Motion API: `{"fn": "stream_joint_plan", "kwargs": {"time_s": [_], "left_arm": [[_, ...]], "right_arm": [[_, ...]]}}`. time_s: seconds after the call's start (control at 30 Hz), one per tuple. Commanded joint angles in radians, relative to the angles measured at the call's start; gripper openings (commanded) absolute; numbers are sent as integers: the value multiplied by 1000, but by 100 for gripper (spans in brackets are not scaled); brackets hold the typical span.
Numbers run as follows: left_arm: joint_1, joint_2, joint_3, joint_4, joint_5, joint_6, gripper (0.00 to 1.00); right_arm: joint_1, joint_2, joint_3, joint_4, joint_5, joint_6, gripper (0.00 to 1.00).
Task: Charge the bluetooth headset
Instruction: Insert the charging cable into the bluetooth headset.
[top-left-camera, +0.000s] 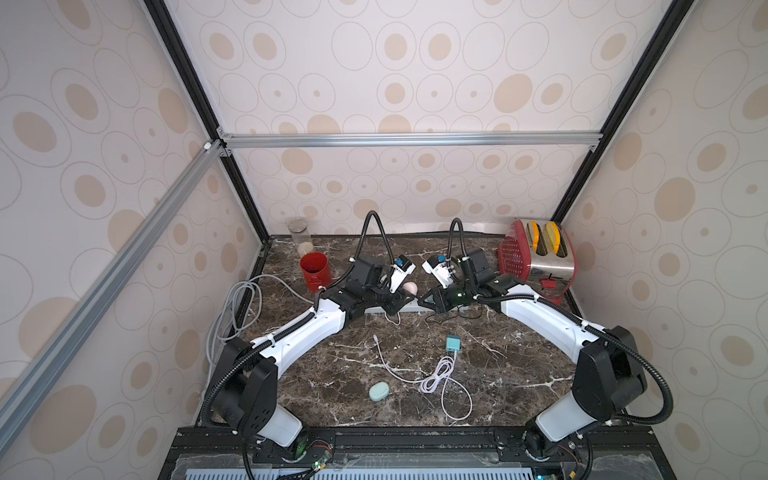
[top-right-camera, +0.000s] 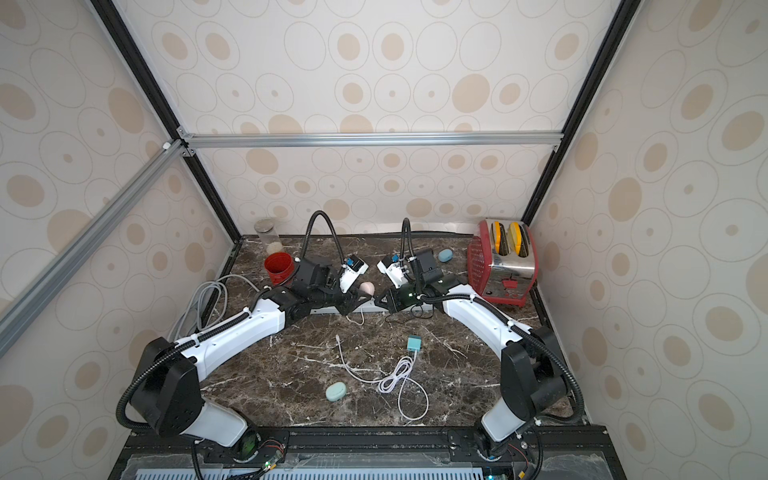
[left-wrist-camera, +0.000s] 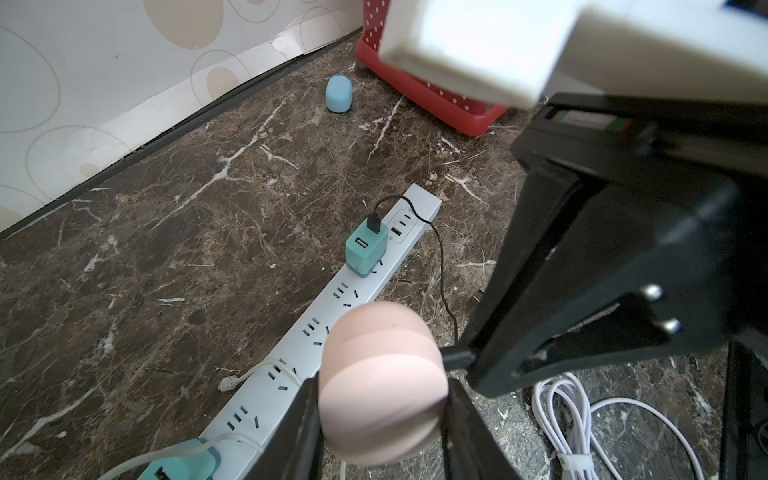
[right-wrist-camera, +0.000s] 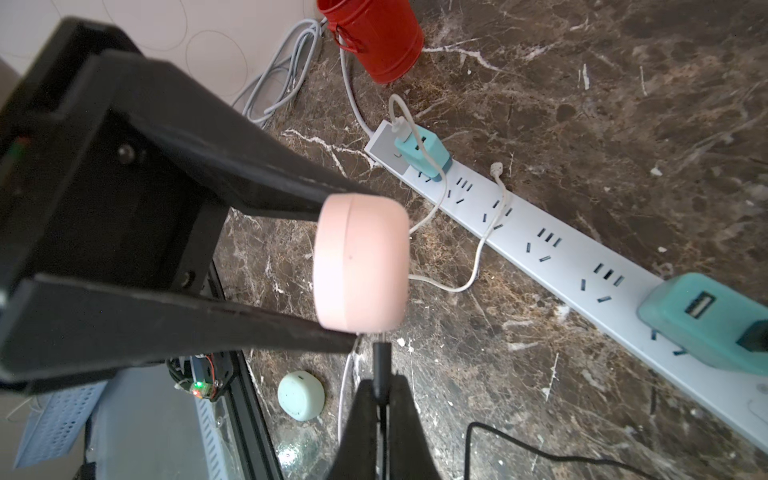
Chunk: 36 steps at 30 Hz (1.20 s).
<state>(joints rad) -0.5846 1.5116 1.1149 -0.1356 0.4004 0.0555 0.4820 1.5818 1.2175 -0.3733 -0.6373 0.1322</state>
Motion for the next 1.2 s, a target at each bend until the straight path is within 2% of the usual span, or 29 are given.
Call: {"fn": "stream_joint_plan", "kwargs": {"time_s": [0.0, 0.03, 0.67, 0.97, 1.07, 1.17], "left_arm": [[-6, -24, 8, 16, 58, 39, 10], [-6, -22, 9, 16, 68, 42, 10], [-20, 19, 40, -9, 242, 42, 7], [-37, 33, 43, -16, 285, 31, 5], [-44, 36, 47, -10, 273, 18, 5], [-44, 32, 61, -15, 153, -38, 4]], "right_arm": [[1, 16, 31, 28, -14, 0, 3], [2, 17, 34, 29, -13, 1, 0], [21, 38, 71, 71, 36, -14, 0], [36, 47, 92, 110, 39, 0, 0], [43, 56, 101, 106, 39, 2, 0], [41, 37, 90, 73, 60, -3, 0]]}}
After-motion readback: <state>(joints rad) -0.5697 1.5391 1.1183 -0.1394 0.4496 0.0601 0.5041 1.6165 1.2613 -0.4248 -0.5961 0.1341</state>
